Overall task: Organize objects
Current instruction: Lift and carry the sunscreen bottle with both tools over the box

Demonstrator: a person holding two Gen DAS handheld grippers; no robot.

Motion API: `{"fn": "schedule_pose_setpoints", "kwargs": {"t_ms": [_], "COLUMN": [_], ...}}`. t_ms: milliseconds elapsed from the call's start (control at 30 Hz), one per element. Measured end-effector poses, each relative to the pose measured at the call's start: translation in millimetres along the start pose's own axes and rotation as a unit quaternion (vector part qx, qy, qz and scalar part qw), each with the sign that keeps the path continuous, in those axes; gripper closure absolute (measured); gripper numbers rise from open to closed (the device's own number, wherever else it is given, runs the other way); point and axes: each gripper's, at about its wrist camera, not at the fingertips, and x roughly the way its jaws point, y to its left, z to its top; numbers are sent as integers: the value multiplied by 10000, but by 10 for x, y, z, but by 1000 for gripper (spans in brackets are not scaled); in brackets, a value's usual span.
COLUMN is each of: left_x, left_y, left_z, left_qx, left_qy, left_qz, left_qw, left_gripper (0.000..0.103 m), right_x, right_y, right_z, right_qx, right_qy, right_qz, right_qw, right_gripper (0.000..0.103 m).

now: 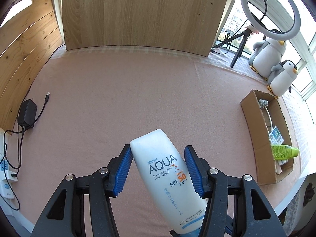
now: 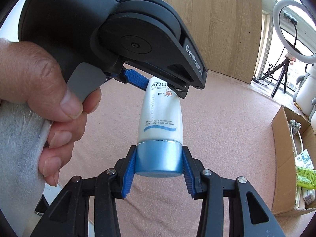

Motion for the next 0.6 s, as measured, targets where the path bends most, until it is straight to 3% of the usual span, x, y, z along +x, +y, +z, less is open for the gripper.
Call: {"fn": "schedule_pose_setpoints", "kwargs": {"t_ms": [367, 600], "left_x": [40, 66], "left_y": [-123, -398], "left_z": [-8, 48], "left_qx": [117, 359], "left_qy": [-30, -21], "left_qz": [-55, -178], "left_qw": [9999, 9992], "left_gripper": [45, 45], "right_x": [-31, -119], "right_y": [-126, -242], "right_z": [-18, -39], "right_qx": [81, 246], "right_qy": [-32, -83], "right_qz": [-54, -163], "right_qw": [9999, 9995], "right_gripper": [64, 64]}}
